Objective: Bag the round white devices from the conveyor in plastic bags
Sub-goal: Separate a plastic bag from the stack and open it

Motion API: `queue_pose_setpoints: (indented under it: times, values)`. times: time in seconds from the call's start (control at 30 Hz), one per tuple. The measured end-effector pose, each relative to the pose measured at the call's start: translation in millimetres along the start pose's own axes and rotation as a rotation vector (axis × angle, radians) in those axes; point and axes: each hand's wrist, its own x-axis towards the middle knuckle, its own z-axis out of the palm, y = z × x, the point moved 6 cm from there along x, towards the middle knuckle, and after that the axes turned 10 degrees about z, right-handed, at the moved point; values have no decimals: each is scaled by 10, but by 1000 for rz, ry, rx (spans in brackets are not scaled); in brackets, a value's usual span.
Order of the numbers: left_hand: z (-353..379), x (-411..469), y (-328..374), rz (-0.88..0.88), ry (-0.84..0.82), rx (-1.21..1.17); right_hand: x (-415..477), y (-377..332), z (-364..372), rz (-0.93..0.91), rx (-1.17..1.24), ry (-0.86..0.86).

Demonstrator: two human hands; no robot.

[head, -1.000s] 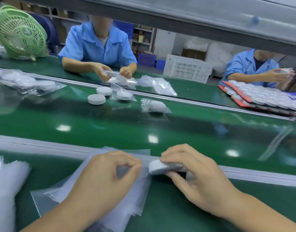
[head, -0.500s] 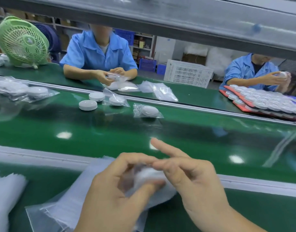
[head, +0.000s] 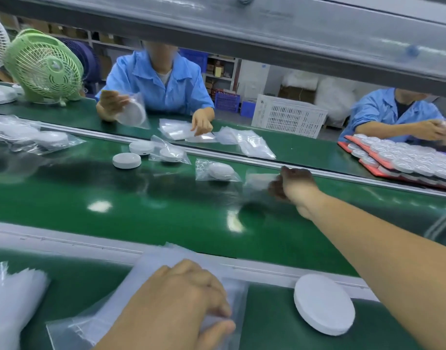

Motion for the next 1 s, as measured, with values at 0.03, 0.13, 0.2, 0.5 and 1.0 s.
queue_pose_setpoints:
  times: [0.03,0.13,0.2,0.5,1.0]
  values:
    - [28,-3,-1,10,-20,-10,67,-6,66,45,-10,-48]
    - [-10,-23,41,44,49,-25,39,-31,303,19,-247,-129]
    - [-18,-36,44,74,62,-7,-197,-61,315,-144,-442,-66]
    - [48,-23,39,-86,103,-102,-1760,957,-691,-605,-849,-53]
    - [-114,-94,61,-299,280,-346,-2423,698,-409,-1268,-320,10]
